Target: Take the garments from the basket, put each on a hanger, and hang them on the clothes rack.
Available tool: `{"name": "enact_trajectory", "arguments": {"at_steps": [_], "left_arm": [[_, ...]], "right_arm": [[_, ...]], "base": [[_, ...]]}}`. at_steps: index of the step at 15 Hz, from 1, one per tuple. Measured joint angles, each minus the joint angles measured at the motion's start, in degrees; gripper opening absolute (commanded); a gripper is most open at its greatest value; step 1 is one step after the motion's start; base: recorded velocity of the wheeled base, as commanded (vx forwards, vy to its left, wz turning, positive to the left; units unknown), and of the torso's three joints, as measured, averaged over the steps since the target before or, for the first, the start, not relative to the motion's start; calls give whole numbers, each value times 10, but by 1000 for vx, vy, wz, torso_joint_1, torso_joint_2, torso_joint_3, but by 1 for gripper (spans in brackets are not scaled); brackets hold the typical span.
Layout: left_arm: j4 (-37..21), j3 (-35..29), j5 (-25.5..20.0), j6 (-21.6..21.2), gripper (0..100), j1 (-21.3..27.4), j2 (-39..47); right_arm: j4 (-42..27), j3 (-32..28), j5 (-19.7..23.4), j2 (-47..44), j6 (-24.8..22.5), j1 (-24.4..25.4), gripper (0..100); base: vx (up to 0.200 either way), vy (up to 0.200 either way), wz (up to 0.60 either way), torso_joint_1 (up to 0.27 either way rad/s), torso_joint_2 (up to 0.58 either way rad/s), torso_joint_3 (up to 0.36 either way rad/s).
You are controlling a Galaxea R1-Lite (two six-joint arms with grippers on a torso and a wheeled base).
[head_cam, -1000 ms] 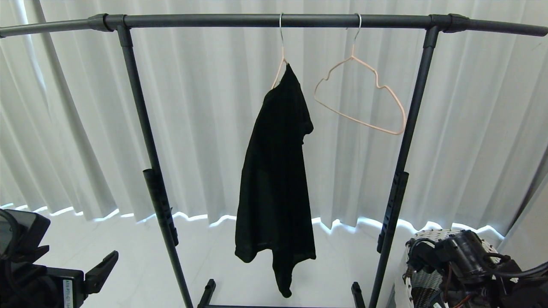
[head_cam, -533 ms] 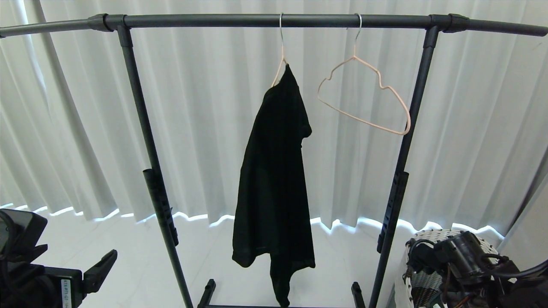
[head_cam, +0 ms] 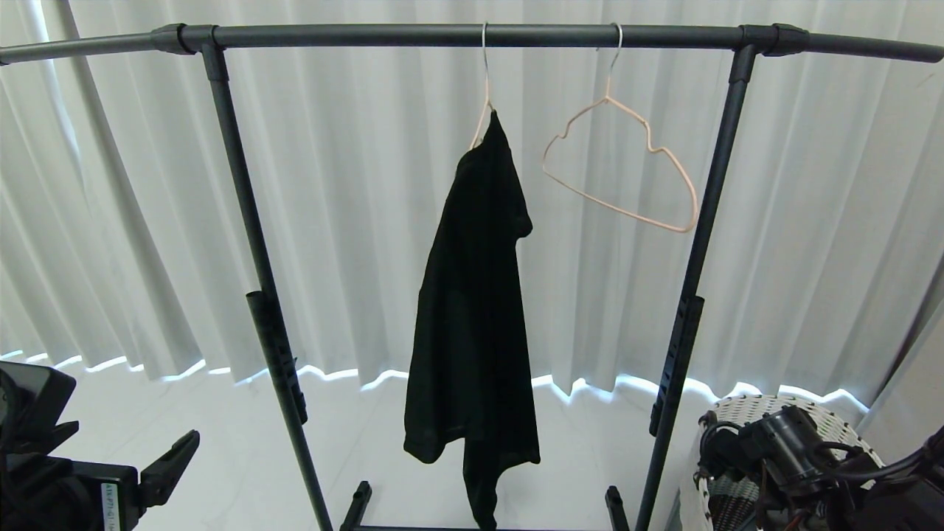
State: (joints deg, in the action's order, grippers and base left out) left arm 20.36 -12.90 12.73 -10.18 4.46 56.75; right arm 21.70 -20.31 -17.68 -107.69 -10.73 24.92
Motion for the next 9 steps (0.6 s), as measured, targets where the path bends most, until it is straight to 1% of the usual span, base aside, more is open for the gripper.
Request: {"name": "enact_trajectory", "arguments": {"at_steps": [9], "left_arm": [[0,0,0,0,100,0,-5]], "right_arm": [[-2,2,5,3,0,3,0]], "base": [[0,0,0,0,0,0]]}}
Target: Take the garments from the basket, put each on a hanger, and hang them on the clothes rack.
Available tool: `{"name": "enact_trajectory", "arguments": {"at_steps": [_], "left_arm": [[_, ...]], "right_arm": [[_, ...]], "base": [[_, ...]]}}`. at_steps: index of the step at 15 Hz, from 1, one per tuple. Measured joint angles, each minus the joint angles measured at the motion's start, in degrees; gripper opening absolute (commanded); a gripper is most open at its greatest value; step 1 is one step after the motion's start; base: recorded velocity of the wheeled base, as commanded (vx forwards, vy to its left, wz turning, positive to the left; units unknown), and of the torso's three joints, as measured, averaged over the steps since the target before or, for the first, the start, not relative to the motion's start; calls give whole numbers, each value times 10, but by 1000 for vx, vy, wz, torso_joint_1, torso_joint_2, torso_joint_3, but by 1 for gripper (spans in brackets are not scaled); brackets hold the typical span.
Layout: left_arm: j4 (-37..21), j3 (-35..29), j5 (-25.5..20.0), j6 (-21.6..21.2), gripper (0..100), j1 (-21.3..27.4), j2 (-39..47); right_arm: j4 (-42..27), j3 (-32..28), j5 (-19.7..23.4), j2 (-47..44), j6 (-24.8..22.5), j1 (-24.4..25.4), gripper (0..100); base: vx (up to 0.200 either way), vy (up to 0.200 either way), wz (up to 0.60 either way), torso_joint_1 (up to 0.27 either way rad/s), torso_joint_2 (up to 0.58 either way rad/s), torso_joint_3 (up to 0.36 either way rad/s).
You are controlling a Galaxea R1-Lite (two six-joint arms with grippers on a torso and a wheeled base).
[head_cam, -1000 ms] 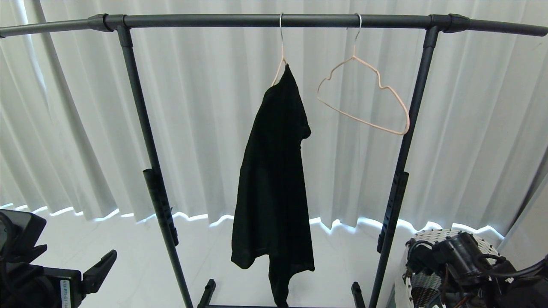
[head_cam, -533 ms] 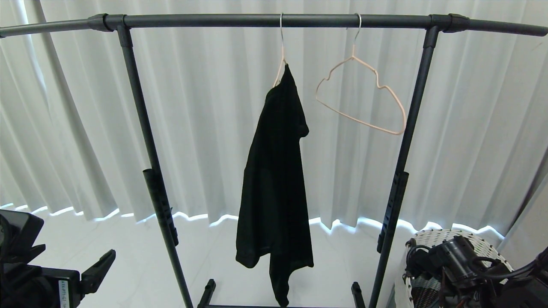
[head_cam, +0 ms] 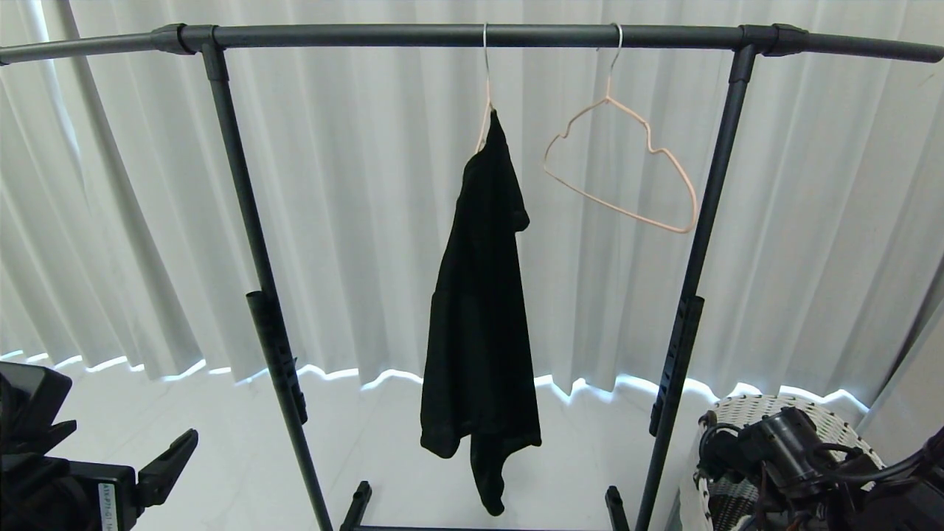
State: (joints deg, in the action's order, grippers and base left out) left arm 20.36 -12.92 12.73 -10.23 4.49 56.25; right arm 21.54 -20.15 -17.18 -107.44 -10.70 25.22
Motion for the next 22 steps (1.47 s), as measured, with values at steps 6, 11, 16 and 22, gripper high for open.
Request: {"name": "enact_trajectory", "arguments": {"at_steps": [6,11,16,22], "left_arm": [[0,0,-1,-16,100,0,2],[0,4,-2,-15,100,27,3],[0,4,-52,-12,100,53,3],[1,-15,-158,5,100,72,10]], "right_arm": [[-161,-93,29,108,-2,1,0],[-378,-292,48,196,1,32,0],[-443,-384,48,224,20,88,0],[-450,-449,52,207,56,158,0]], "base": [[0,0,0,0,0,0],[-80,0,0,0,3,2],[-200,0,0,1,0,2],[-67,0,0,2,1,2]]}}
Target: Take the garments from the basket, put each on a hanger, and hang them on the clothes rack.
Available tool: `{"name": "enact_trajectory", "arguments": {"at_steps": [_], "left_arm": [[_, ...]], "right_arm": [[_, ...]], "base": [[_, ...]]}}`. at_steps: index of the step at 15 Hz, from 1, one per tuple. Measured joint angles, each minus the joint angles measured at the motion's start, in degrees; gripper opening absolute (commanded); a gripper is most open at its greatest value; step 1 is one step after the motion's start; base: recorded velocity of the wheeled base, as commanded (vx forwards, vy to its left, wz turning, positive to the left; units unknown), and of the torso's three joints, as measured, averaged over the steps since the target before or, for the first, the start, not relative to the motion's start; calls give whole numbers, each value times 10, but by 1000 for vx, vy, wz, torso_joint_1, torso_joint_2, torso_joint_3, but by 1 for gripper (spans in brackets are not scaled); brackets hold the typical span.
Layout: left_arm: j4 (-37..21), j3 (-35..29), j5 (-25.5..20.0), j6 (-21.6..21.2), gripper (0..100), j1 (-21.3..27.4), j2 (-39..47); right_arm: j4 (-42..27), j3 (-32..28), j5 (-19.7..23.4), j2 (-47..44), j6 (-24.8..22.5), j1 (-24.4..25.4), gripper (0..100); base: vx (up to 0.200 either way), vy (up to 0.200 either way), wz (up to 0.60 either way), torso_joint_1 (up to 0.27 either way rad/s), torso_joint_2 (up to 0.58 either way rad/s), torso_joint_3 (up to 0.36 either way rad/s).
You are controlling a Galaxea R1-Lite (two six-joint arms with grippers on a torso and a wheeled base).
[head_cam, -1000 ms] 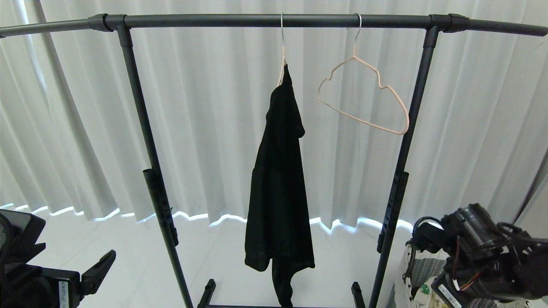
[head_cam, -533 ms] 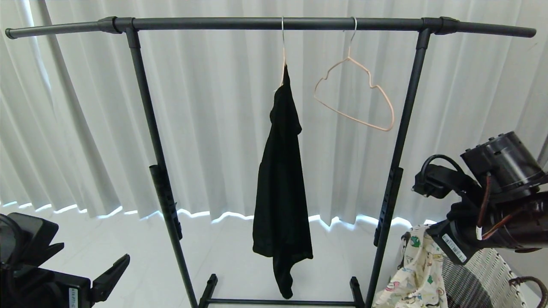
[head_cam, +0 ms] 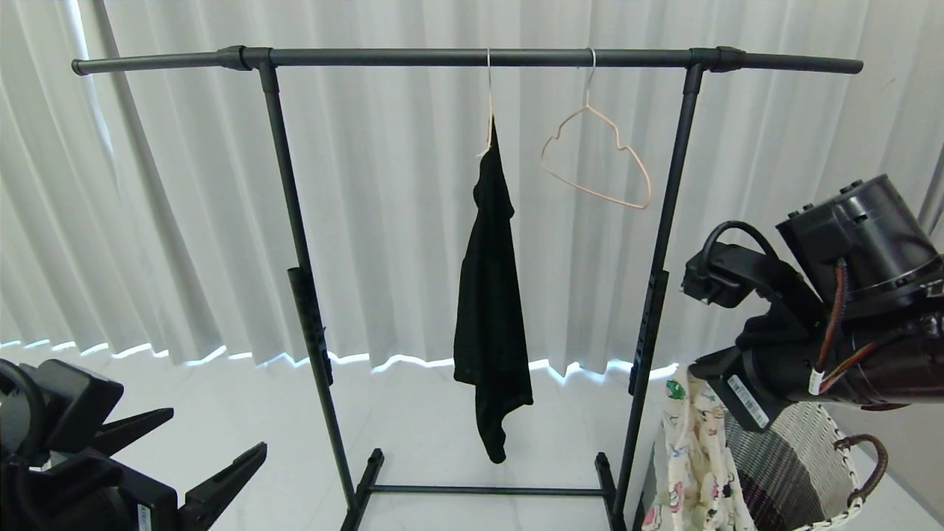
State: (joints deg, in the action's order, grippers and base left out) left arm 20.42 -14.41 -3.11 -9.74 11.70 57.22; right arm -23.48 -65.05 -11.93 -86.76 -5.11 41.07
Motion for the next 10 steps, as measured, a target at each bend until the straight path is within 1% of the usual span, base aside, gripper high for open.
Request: {"name": "enact_trajectory", "arguments": {"at_steps": [1,2,4,5,6,8,10], "left_arm": [[0,-14,-26,18,100,6,4],[0,-30,-43,38,100,23,9],[0,-70,-53,76,100,71,28],[0,-89,-54,85,100,99,40],[1,-111,-55,91,100,136,59],[0,-139,-55,96,100,202,99],[0,-160,-58,97,100,264,147]], "right_arm": [[1,-19,10,-9,16,17,0],[1,-38,21,-19,29,35,0],[4,-74,39,-37,40,64,0],[6,-88,48,-45,41,73,0],[13,-104,66,-53,41,79,0],[15,-130,102,-64,41,86,0],[16,-150,123,-71,41,93,0]], "base": [[0,0,0,0,0,0],[0,0,0,0,0,0],[0,0,0,0,0,0],[0,0,0,0,0,0],[0,0,0,0,0,0],[0,0,0,0,0,0],[0,0,0,0,0,0]]}}
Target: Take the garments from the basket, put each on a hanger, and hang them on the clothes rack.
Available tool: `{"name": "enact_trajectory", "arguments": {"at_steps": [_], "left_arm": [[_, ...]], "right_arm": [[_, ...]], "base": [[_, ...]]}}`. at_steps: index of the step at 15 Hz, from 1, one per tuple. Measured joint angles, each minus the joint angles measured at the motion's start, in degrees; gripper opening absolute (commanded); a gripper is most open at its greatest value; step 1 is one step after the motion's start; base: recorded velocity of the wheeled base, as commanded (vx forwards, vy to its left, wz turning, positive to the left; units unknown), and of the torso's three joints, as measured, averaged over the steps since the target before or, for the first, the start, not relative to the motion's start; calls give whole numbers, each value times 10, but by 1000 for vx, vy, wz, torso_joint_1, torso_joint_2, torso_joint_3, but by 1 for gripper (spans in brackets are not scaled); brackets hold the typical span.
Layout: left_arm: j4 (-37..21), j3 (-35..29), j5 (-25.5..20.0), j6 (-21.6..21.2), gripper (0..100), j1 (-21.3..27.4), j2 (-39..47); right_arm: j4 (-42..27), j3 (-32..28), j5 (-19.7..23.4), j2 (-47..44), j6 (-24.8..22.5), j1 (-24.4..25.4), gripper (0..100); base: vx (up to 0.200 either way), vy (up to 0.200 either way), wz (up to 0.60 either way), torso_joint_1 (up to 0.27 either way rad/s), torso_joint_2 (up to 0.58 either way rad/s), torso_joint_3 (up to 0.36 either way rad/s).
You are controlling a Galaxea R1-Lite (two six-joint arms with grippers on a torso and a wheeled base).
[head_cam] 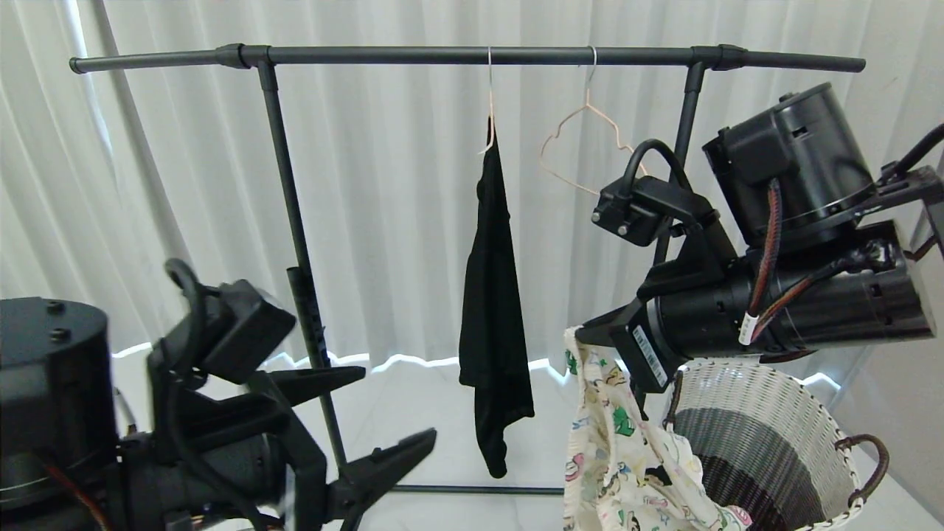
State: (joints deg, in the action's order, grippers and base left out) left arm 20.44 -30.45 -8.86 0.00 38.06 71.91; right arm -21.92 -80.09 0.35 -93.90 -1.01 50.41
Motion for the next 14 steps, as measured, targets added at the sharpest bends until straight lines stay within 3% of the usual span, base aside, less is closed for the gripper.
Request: {"name": "enact_trajectory", "arguments": {"at_steps": [4,9,14], "left_arm": [[0,-66,-13,2,100,58,108],[62,-160,-1,36,100,66,266],[78,-177,18,39,100,67,372]], "right_arm": [[0,-10,2,-3,1,11,0],[13,-8,3,-1,5,12,0],[23,-8,3,5,22,10,0]], "base": [[0,0,0,0,0,0],[0,0,0,0,0,0],[0,0,0,0,0,0]]}}
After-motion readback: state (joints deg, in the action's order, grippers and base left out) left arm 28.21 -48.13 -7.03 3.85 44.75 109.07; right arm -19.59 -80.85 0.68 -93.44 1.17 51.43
